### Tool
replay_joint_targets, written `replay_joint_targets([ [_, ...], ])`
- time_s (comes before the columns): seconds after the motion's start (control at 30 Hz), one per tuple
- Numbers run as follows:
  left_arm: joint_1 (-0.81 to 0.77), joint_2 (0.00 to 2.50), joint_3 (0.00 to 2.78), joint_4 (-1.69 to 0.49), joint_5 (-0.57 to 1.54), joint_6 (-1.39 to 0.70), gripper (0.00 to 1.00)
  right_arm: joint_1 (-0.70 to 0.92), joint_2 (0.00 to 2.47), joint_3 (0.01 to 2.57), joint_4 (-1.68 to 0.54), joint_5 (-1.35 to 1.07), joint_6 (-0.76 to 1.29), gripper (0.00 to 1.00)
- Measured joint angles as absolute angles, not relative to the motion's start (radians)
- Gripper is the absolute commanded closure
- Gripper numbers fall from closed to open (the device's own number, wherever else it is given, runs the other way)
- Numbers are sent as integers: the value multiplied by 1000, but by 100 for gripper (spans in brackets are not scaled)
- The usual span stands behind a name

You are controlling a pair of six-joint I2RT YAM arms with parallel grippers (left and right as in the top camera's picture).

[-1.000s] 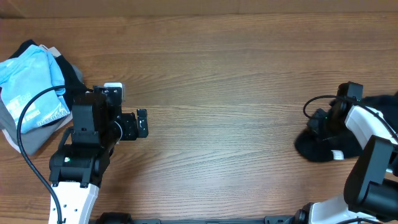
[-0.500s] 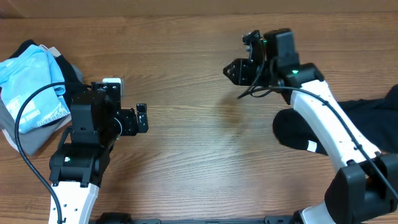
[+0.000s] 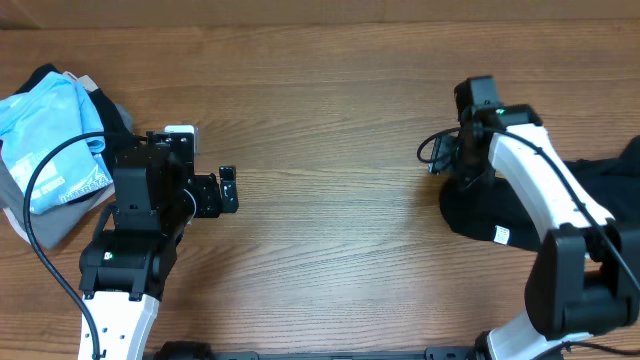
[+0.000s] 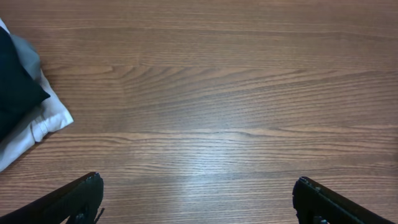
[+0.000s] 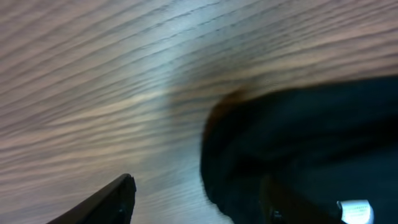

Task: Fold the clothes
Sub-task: 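Reach the right gripper to the crumpled black T-shirt and grasp it, then drag the black T-shirt leftward across the table with the right gripper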

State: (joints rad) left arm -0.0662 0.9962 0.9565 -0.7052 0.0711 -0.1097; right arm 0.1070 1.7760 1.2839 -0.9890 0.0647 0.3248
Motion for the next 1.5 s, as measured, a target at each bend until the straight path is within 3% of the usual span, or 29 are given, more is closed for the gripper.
replay_joint_targets([
  [0.17,-66,996,957,-703,71,-110,0,107,1810,1165,-862,110,368,34],
  [0.4,-66,996,957,-703,71,-110,0,107,1810,1083,-740,164,389,50],
  [0.43,-66,996,957,-703,71,-112,0,107,1810,1071,-734,165,390,62],
  [0.47,-66,996,957,-703,71,-113,0,107,1810,1053,-733,169,387,87],
  [0.5,-66,996,957,-703,71,-113,0,107,1810,1044,-735,171,391,96],
  [0.7,-66,997,957,-703,71,-113,0,107,1808,1040,-732,167,403,96],
  [0.83,-66,998,957,-703,71,-113,0,116,1808,1073,-733,25,395,96],
  [1.1,-66,998,957,-703,71,-113,0,408,1808,1298,-470,-221,390,96],
  [1.13,-66,998,957,-703,71,-113,0,439,1808,1323,-432,-232,390,96],
  [1.17,-66,998,957,-703,71,-113,0,478,1808,1358,-395,-241,392,87],
  [1.23,-66,998,957,-703,71,-113,0,506,1808,1399,-387,-246,393,49],
  [1.3,-66,998,957,-703,71,-113,0,505,1808,1431,-419,-237,392,46],
  [1.4,-66,998,957,-703,71,-113,0,456,1808,1445,-546,-196,392,29],
  [1.5,-66,999,957,-699,71,-113,0,357,1807,1447,-725,-140,389,25],
])
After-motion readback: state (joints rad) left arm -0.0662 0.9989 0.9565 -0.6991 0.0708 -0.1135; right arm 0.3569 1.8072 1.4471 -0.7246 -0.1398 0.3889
